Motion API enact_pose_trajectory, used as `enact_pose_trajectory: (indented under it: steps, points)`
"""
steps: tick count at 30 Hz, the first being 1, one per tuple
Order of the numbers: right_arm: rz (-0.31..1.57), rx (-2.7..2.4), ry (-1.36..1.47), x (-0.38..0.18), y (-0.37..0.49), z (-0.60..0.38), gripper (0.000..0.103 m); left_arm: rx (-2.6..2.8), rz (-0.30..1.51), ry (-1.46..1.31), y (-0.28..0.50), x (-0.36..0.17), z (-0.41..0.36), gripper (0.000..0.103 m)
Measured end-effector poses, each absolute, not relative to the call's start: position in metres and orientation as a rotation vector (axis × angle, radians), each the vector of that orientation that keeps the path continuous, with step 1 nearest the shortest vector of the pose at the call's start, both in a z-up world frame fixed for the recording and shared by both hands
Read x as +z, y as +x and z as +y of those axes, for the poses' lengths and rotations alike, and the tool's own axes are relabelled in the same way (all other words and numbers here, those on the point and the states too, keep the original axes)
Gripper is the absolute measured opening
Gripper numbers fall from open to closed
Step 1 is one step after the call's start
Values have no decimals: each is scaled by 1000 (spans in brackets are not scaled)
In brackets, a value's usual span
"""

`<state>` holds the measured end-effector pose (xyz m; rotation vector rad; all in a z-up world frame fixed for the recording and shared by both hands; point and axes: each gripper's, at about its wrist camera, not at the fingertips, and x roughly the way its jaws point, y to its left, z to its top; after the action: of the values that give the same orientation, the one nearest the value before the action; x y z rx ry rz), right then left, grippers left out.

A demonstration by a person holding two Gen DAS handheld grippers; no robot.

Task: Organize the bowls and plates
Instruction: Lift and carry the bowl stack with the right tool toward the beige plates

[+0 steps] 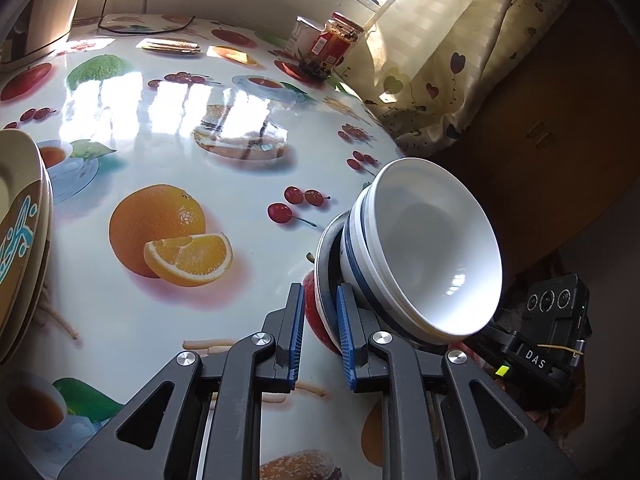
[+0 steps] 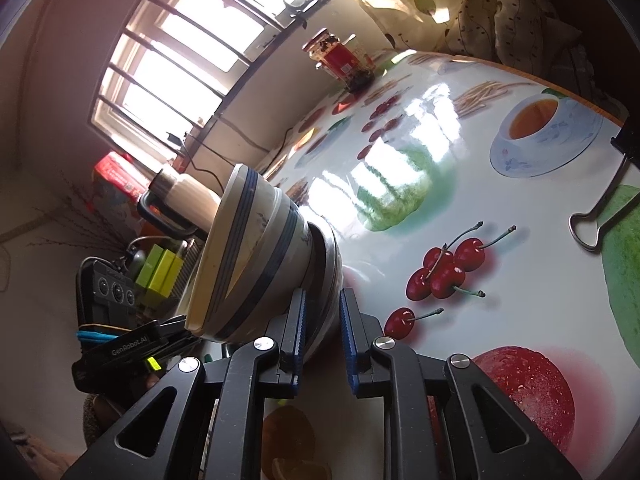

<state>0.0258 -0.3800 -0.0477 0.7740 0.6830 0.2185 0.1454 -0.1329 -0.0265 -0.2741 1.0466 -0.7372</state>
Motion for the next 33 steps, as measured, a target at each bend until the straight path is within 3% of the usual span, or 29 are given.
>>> enact_pose_trajectory:
  steps: [13,33]
  points:
    - [676,219,774,-47,26,-382,16,-726,1006,-210,139,-21,-140,11]
    - [675,217,760,-45,26,-380,16,-714,981,-169,133,-17,-142,10]
